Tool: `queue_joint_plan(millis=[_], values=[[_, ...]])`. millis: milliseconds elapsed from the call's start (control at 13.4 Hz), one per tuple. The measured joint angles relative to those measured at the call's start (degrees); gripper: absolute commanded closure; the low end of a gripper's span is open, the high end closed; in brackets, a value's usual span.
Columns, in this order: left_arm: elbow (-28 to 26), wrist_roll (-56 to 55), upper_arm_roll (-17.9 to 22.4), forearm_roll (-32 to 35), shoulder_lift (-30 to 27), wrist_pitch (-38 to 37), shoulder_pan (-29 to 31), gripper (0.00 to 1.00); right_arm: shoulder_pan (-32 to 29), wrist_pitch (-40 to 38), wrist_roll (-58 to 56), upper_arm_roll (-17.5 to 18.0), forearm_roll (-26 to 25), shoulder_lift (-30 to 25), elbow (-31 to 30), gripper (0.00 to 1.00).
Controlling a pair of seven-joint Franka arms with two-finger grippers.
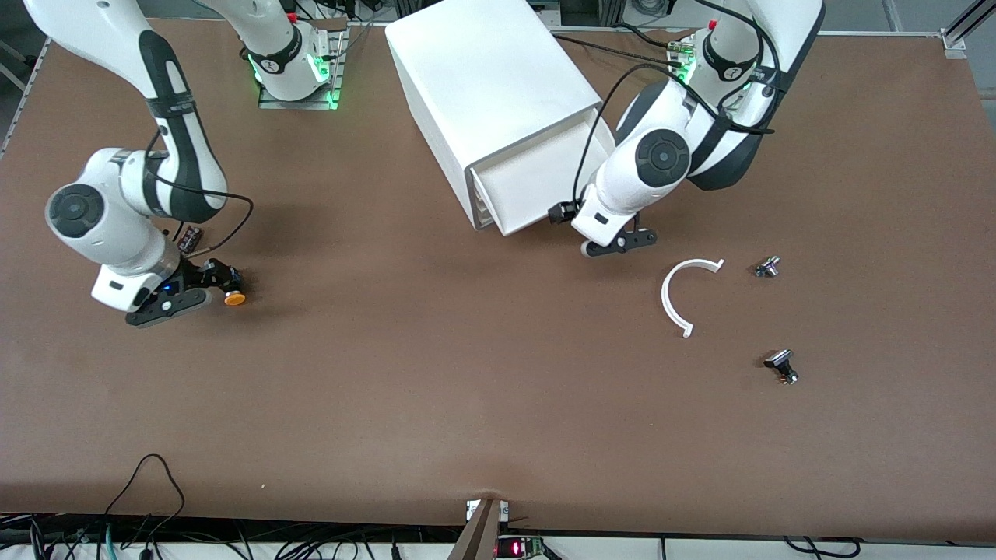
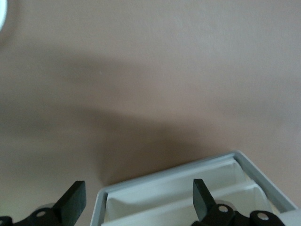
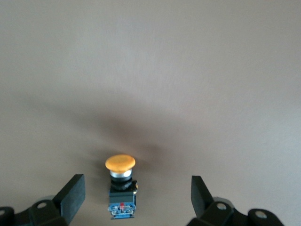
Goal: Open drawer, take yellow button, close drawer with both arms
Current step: 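Push the drawer shut with the left gripper while the right gripper places the button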
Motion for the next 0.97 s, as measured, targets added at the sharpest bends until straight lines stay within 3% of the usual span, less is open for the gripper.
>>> queue_joint_plan(millis=[149, 373, 970], values=[[0.0, -0.2, -1.6, -0.3, -0.2, -2.1, 0.0, 0.0, 0.0, -4.7, 0.1, 0.1, 5.4, -0.4, 4.4, 0.0], [-0.1, -0.4, -2.6, -1.7, -0.6, -4.9, 0.0, 0.0, -0.1, -7.9, 2.8, 0.1, 9.2, -0.4, 6.3, 0.0], [-1.2, -1.4, -5.2, -3.1, -0.7, -6.6, 0.0, 0.0, -1.9, -26.6, 19.8, 2.8, 9.9, -0.7, 18.6, 0.0]])
